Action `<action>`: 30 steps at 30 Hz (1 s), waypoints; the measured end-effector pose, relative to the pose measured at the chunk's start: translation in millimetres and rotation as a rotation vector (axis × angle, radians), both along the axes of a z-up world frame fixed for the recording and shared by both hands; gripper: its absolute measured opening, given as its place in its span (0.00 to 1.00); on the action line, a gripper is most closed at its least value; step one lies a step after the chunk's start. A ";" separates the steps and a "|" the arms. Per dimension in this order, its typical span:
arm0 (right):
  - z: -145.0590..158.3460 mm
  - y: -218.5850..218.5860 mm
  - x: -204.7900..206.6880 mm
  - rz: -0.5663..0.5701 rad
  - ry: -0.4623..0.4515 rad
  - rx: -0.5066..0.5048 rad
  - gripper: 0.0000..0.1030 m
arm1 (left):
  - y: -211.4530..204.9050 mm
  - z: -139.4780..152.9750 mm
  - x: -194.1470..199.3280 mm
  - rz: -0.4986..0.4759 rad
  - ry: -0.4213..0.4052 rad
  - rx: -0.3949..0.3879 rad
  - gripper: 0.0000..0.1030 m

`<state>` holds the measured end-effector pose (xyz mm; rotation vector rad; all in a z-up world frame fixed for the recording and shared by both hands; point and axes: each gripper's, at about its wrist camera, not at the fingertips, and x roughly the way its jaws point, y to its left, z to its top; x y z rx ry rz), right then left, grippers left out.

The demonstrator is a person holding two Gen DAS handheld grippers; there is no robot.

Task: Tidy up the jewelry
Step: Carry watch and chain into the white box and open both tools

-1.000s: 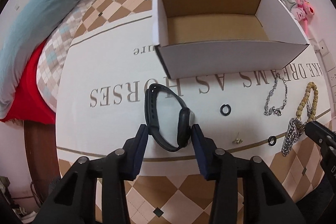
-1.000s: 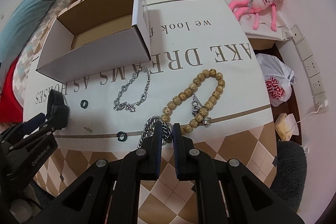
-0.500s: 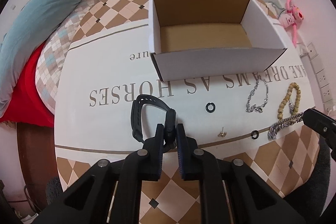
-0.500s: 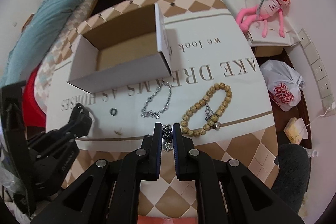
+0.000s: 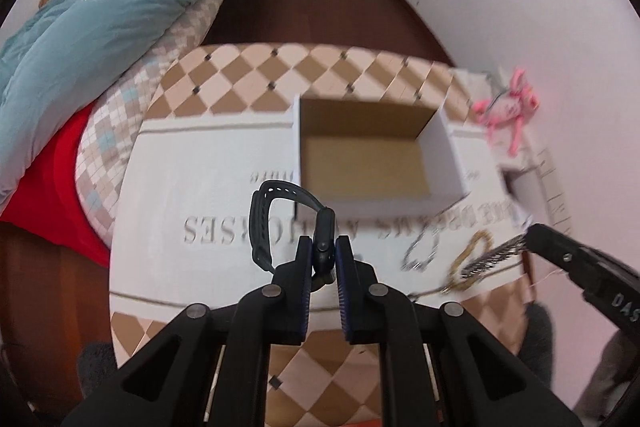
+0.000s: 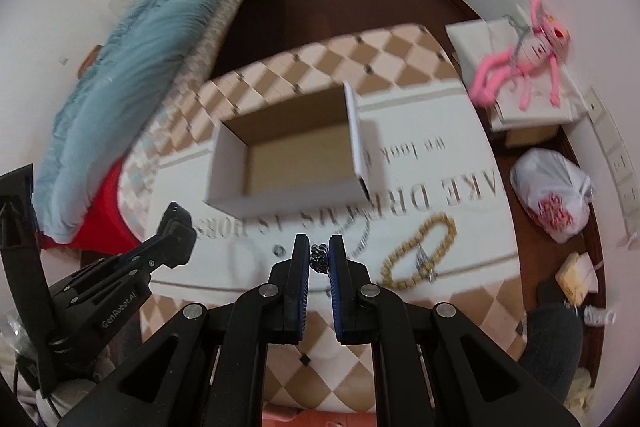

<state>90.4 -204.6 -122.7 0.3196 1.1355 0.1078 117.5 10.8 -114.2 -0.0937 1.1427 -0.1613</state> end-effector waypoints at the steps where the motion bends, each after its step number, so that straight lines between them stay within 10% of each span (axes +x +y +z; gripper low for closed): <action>1: 6.4 0.8 4.2 0.007 -0.013 0.002 0.10 | 1.5 6.0 7.1 -0.005 0.000 -0.027 0.09; 8: 36.3 12.9 54.5 0.066 -0.079 -0.025 0.10 | -4.0 15.9 63.6 -0.034 0.022 -0.068 0.09; 17: -2.4 17.3 134.0 0.117 0.048 -0.003 0.10 | -5.3 -14.9 126.6 0.009 0.178 -0.182 0.10; 20: -22.7 16.6 153.2 0.136 0.105 0.016 0.11 | -5.3 -20.8 137.9 0.030 0.196 -0.170 0.35; 22: -31.8 16.4 162.3 0.151 0.139 0.014 0.13 | -2.6 -18.4 140.3 0.044 0.174 -0.153 0.69; 26: -30.4 14.5 164.3 0.145 0.126 -0.055 0.58 | 1.7 -12.1 136.6 0.052 0.119 -0.058 0.81; 30: -30.1 13.3 157.1 0.120 0.109 -0.223 0.74 | 4.8 -12.3 125.1 0.065 0.053 0.075 0.96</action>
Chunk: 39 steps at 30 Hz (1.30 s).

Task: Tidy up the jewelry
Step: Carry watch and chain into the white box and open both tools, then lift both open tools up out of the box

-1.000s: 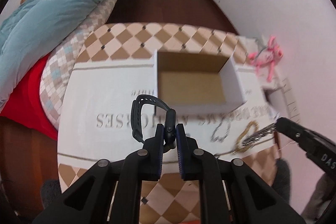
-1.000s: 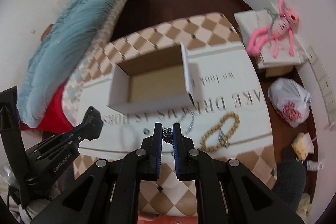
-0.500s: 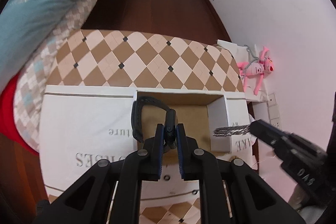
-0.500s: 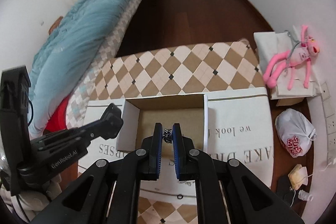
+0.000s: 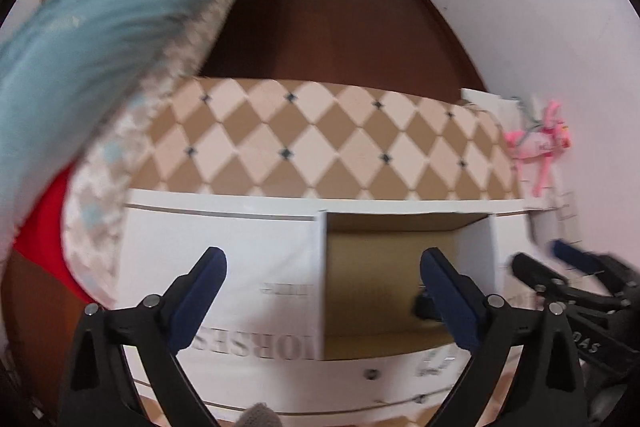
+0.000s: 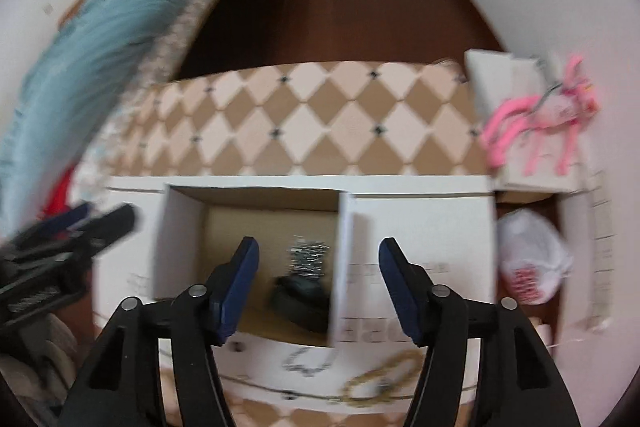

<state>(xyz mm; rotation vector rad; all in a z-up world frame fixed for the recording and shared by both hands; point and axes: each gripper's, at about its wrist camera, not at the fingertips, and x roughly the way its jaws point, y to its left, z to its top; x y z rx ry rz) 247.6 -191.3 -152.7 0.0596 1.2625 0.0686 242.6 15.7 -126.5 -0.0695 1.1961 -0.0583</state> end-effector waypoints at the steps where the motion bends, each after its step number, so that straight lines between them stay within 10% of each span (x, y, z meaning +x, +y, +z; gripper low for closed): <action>1: -2.7 -0.1 -3.7 -0.006 0.000 -0.051 0.80 | -0.4 -1.7 -4.6 0.001 -0.012 0.031 0.98; 7: -25.2 5.8 -23.0 0.007 0.011 -0.187 0.92 | -2.5 -19.7 -23.0 0.001 -0.039 0.118 1.00; 19: -32.0 17.5 -42.6 -0.016 0.002 -0.126 0.93 | -1.9 -15.8 -44.8 0.016 -0.058 0.128 1.00; 39: 61.4 19.3 -112.1 -0.044 -0.195 -0.063 0.93 | 9.8 70.8 -120.2 0.027 -0.218 0.104 1.00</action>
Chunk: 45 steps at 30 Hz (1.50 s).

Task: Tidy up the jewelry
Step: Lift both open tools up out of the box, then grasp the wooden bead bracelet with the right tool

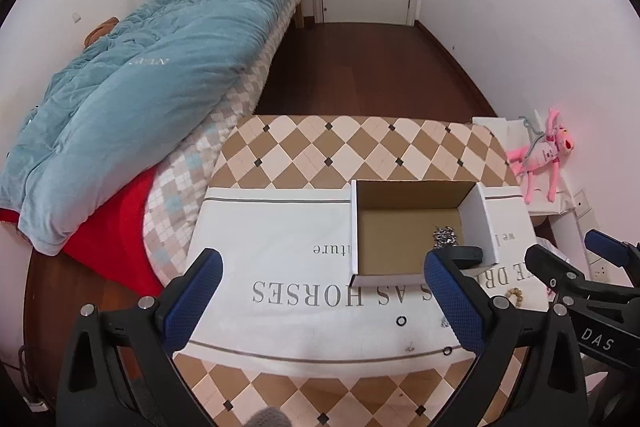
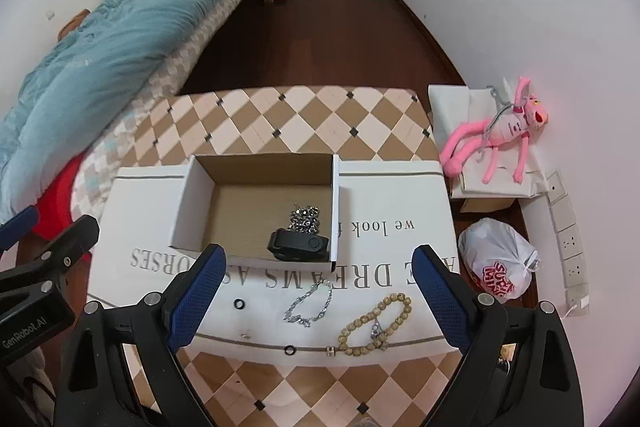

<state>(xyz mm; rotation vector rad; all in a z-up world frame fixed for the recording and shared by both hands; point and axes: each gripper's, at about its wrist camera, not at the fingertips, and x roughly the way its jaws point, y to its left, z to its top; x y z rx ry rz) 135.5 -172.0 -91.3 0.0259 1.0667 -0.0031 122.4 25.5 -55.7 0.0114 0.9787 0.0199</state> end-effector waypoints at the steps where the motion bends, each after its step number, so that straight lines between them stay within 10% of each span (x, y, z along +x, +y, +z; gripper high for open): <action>1: 6.0 1.1 -4.9 0.002 -0.014 0.001 0.93 | 0.5 4.2 -4.3 0.000 -0.008 -0.002 1.00; 11: 16.4 -14.6 -39.8 -0.031 -0.022 0.091 0.93 | -1.0 -3.3 -32.5 0.052 -0.029 0.044 1.00; 20: -100.5 -94.4 -53.6 -0.263 0.224 0.189 0.91 | -18.3 -99.8 -36.8 0.040 0.149 0.069 1.00; 31: -170.5 -107.7 -37.1 -0.352 0.255 0.172 0.45 | -38.2 -153.4 -38.9 -0.012 0.266 0.050 0.99; 34: -170.0 -97.6 -28.0 -0.312 0.247 0.120 0.09 | -48.7 -160.0 -38.8 -0.052 0.279 0.024 0.99; 45: -171.6 -95.5 -42.3 -0.265 0.246 0.154 0.09 | -87.7 -180.9 -34.6 -0.184 0.312 0.023 0.61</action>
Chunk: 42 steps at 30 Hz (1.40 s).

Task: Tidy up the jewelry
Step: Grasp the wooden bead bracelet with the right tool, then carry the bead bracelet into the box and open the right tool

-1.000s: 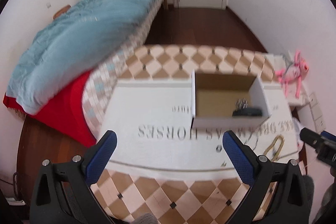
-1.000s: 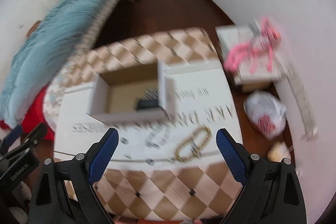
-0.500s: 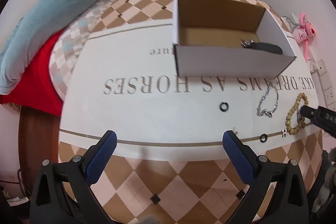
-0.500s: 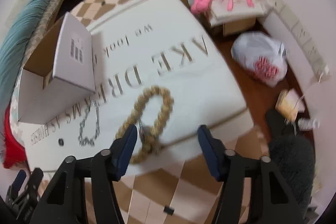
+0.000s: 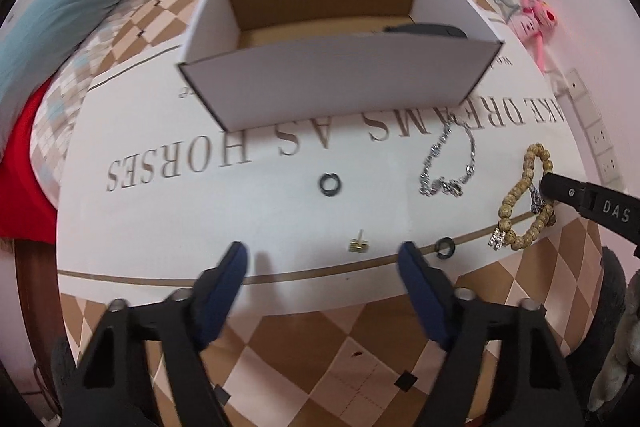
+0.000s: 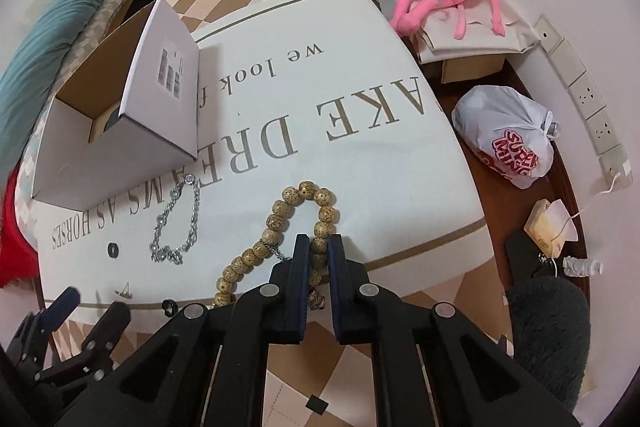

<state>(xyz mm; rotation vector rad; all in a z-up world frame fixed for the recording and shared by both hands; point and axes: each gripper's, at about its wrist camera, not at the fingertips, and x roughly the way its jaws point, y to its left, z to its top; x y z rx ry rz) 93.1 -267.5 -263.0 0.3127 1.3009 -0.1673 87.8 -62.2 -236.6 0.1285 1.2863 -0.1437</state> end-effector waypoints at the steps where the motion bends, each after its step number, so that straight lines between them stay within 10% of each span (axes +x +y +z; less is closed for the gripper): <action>1: -0.1 -0.3 -0.4 -0.002 0.001 0.004 0.09 | -1.5 -1.7 1.2 -0.005 0.004 -0.001 0.50; 10: -1.1 -1.7 1.1 -0.001 0.002 -0.005 0.09 | -13.3 -5.9 4.7 -0.045 0.008 -0.024 0.07; 18: 9.8 -3.4 -0.5 0.000 -0.024 0.042 0.09 | -9.9 5.5 3.1 -0.049 -0.011 -0.035 0.06; 30: 109.4 30.1 3.2 0.132 -0.217 0.208 0.09 | 26.3 85.3 16.9 0.018 -0.114 -0.137 0.06; 42: 171.5 66.2 86.3 0.245 -0.317 0.258 0.09 | 51.0 120.9 94.5 0.054 -0.140 -0.171 0.06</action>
